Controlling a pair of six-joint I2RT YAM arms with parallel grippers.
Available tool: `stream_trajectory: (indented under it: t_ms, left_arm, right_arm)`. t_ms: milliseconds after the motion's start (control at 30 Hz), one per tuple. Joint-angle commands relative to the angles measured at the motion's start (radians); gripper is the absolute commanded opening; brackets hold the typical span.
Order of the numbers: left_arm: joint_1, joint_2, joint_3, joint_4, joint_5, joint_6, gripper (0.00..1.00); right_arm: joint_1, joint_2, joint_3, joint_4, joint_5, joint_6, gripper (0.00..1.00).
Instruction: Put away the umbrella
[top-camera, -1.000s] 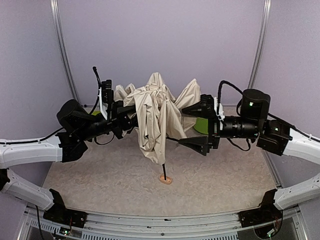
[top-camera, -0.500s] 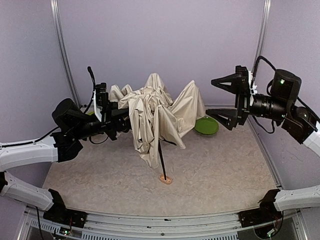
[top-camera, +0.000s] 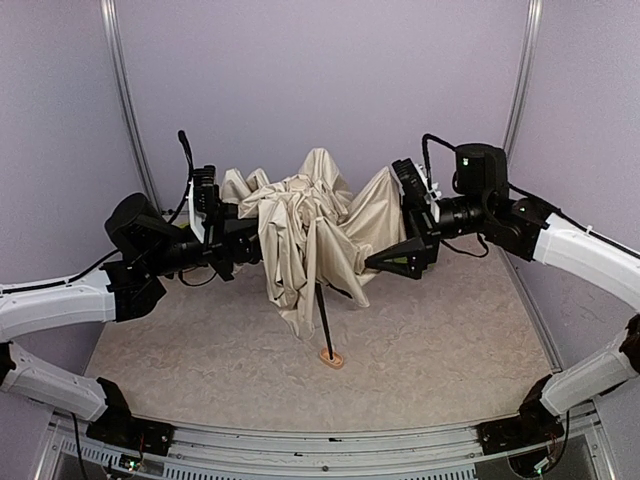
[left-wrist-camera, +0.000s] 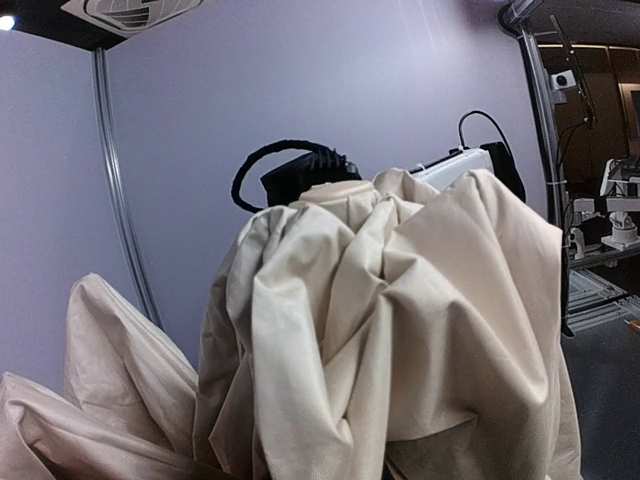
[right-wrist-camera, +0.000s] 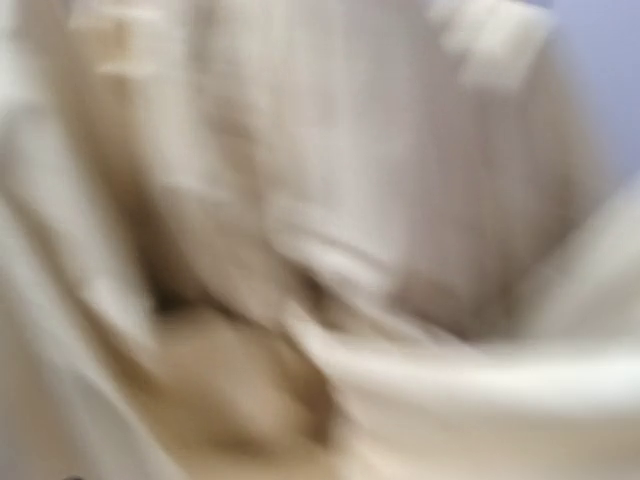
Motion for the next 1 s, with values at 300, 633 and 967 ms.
stream_trajectory:
  t_ms: [300, 633, 967]
  left_arm:
    - [-0.09, 0.088, 0.077, -0.128, -0.104, 0.039, 0.0]
    - [-0.137, 0.216, 0.163, -0.094, 0.018, -0.006, 0.0]
    - [-0.129, 0.146, 0.157, -0.149, -0.03, 0.037, 0.45]
  right_arm:
    - [0.231, 0.13, 0.035, 0.375, 0.251, 0.239, 1.0]
    - [0.259, 0.19, 0.078, 0.332, 0.231, 0.127, 0.86]
    - [0.232, 0.073, -0.084, 0.296, 0.329, 0.026, 0.56]
